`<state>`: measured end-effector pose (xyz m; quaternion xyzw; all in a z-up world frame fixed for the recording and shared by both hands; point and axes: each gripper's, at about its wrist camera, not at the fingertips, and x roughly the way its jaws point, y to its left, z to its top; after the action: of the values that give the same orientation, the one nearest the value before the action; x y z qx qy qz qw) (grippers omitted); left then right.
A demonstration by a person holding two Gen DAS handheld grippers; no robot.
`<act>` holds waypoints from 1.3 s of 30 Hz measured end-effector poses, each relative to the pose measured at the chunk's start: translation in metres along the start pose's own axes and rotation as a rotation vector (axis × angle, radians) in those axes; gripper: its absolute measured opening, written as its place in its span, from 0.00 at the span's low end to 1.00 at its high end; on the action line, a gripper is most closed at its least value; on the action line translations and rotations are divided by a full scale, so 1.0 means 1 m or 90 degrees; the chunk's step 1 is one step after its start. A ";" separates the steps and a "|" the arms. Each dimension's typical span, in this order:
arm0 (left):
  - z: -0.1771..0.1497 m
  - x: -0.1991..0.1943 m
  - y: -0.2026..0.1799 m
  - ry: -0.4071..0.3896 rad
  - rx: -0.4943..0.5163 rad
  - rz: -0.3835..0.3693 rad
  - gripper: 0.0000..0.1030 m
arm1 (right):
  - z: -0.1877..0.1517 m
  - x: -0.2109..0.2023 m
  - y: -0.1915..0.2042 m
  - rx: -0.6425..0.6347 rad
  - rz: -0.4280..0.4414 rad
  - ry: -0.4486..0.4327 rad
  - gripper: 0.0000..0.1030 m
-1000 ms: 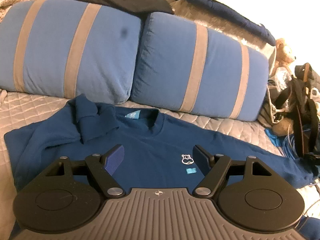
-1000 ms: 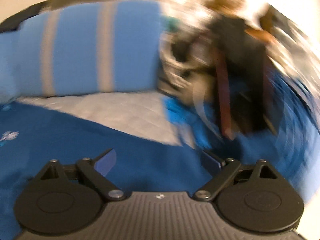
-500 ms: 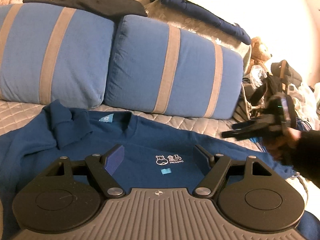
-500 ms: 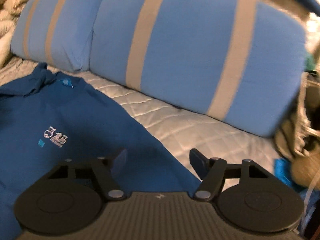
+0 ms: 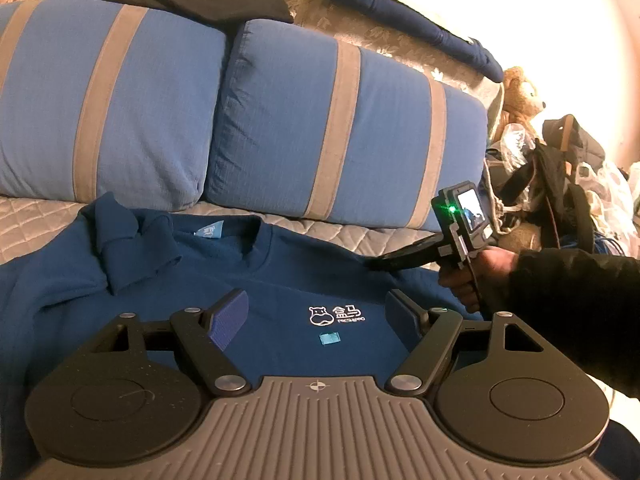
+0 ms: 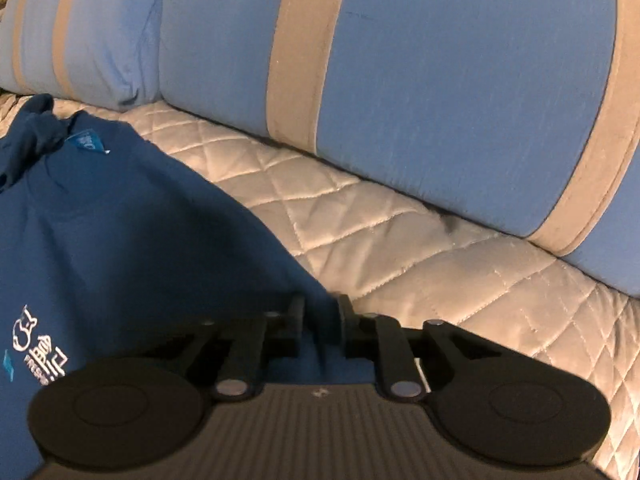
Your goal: Fold clothes
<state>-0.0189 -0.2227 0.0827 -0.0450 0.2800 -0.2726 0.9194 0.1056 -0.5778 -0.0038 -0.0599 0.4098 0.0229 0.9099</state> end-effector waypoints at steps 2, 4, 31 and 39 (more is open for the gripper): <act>0.000 -0.001 0.000 -0.001 0.001 -0.001 0.73 | 0.001 -0.001 -0.001 -0.001 -0.015 0.003 0.07; -0.001 -0.001 0.000 -0.002 0.001 -0.001 0.73 | 0.002 -0.001 -0.002 -0.003 -0.030 0.005 0.06; 0.035 -0.067 0.001 -0.091 0.065 0.121 0.73 | 0.043 -0.240 0.049 0.031 -0.104 -0.240 1.00; 0.086 -0.133 0.023 -0.125 0.150 0.219 0.73 | 0.054 -0.305 0.073 0.069 -0.039 -0.298 1.00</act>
<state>-0.0542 -0.1389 0.2145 0.0852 0.1590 -0.1368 0.9740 -0.0632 -0.4962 0.2528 -0.0162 0.1867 -0.0134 0.9822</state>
